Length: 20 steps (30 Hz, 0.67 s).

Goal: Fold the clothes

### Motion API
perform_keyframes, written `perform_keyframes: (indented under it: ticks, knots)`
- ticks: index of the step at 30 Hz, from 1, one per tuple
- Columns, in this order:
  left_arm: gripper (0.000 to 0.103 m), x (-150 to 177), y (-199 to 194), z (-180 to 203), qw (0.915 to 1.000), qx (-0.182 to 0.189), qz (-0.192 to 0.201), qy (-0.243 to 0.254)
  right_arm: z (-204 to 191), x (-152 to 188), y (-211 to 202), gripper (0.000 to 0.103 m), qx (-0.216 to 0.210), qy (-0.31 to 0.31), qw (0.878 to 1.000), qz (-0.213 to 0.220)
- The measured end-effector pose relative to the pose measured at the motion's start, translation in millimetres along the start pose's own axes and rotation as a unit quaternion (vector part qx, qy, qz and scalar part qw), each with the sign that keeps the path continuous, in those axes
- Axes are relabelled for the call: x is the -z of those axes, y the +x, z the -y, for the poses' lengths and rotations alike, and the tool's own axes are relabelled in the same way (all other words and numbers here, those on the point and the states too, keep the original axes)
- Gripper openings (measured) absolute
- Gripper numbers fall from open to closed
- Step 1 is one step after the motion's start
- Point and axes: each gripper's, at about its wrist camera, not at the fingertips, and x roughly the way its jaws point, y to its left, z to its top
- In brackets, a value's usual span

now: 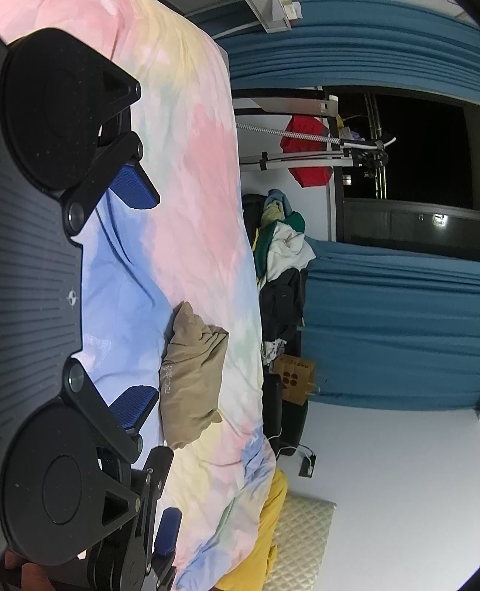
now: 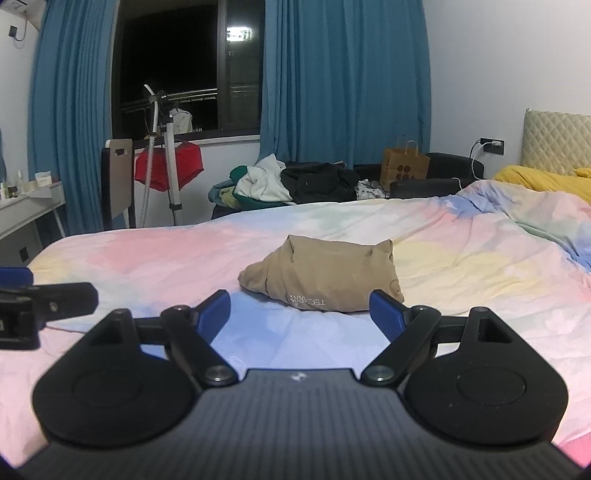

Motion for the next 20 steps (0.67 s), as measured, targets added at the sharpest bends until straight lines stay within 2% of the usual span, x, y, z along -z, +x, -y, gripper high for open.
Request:
perform_keyframes:
  ticks: [20]
  knots:
    - [0.102,4.9,-0.3,2.5,0.9998,-0.019,0.001,0.011,3.1,1.1,0.2,0.084,0.003,0.003,1.000,-0.003]
